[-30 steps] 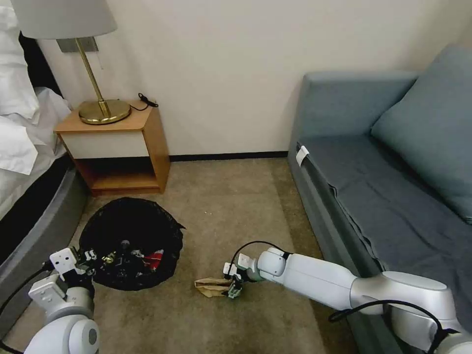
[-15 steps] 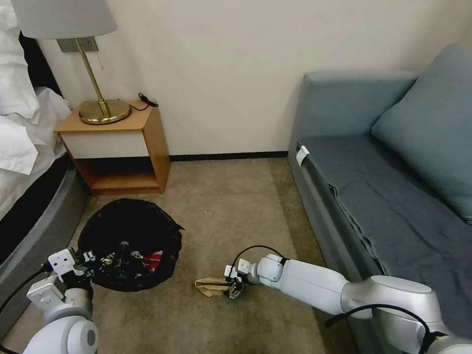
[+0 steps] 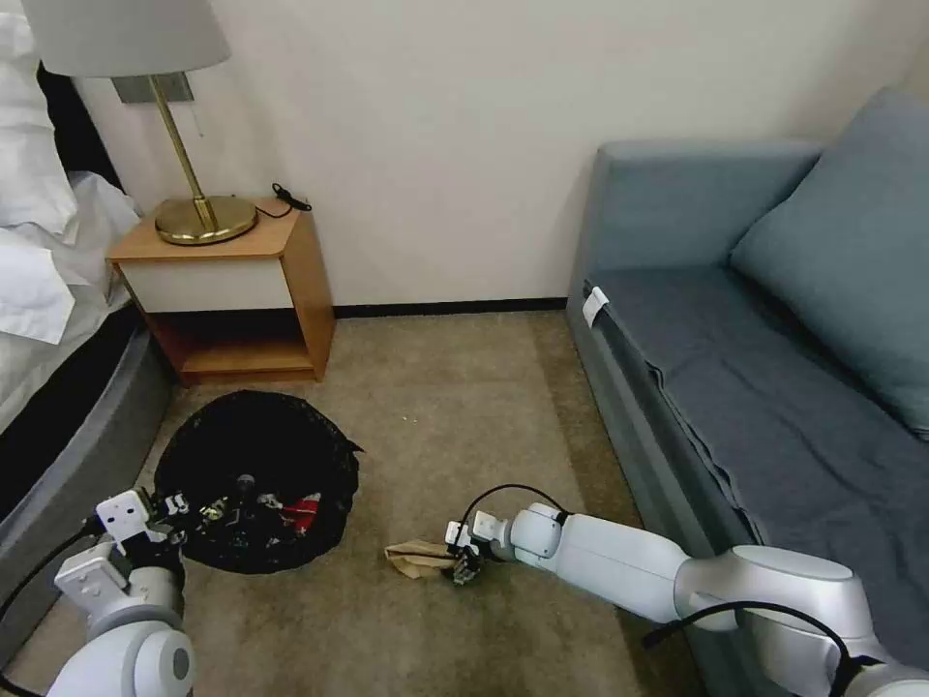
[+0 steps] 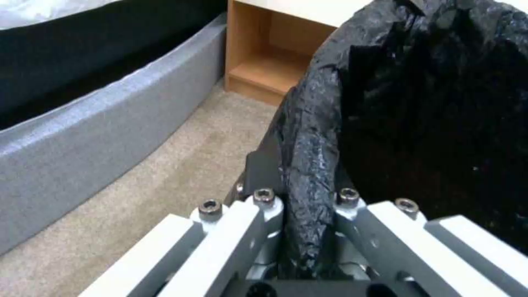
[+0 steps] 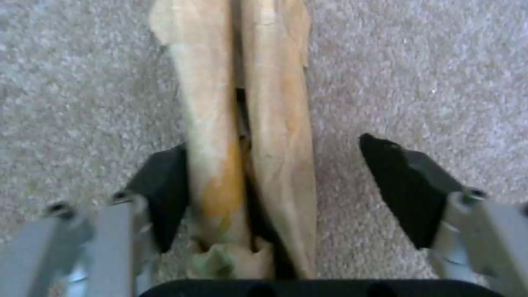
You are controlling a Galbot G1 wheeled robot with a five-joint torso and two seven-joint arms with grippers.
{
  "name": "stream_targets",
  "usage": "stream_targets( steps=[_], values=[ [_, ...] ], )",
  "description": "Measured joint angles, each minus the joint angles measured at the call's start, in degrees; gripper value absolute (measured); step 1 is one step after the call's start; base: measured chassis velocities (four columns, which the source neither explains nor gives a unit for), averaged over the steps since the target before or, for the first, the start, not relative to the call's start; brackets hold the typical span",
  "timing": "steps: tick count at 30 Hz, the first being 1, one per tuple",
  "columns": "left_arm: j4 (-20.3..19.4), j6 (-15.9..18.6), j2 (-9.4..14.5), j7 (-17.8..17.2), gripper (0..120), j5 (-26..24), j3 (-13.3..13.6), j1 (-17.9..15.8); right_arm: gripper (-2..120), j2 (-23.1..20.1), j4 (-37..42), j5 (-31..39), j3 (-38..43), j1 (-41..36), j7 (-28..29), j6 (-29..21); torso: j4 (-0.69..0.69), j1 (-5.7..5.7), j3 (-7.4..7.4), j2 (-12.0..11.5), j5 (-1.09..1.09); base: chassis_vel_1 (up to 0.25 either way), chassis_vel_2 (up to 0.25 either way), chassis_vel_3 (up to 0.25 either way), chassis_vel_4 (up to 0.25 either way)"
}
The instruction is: Pick up the trash bin, then pick up the garbage on the floor and place it into the trash bin.
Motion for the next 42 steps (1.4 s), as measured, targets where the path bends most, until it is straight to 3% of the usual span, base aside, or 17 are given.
stream_targets(
  steps=[17, 20, 34, 39, 42],
  values=[
    [1.0, -0.5, -0.1, 0.1, 4, 0.3, 0.4, -0.6, 6, -0.8, 0.9, 0.9, -0.1, -0.1, 0.4, 2.0, 0.00, 0.00, 0.00, 0.0, 0.00, 0.000, 0.000, 0.000, 0.000],
    [1.1, -0.5, 0.0, 0.1, 4, 0.3, 0.5, -0.6, 0, -1.2, 1.6, 1.3, -0.1, -0.1, 0.5, 2.2, 0.00, 0.00, 0.00, 0.0, 0.00, 0.000, 0.000, 0.000, 0.000],
    [0.4, 0.0, 0.0, 0.1, 4, 0.6, 0.7, -0.2, 0, -5.3, 6.3, 3.5, 0.5, 0.5, 2.5, 3.0, 0.00, 0.00, 0.00, 0.0, 0.01, 0.000, 0.000, 0.000, 0.000],
    [0.3, 0.3, 0.1, 0.0, 4, 0.6, 1.0, -0.1, 0, -10.4, 11.9, 5.6, 2.1, 1.8, 3.7, 3.0, -0.01, 0.00, 0.00, 0.0, 0.00, 0.000, 0.000, 0.000, 0.000],
    [0.1, 0.6, 0.4, 0.0, 4, 0.6, 1.2, -0.1, 0, -14.3, 19.5, 8.0, 5.8, 2.3, 5.0, 1.9, -0.01, 0.00, 0.00, 0.0, 0.02, 0.000, 0.000, 0.000, 0.000]
  ],
)
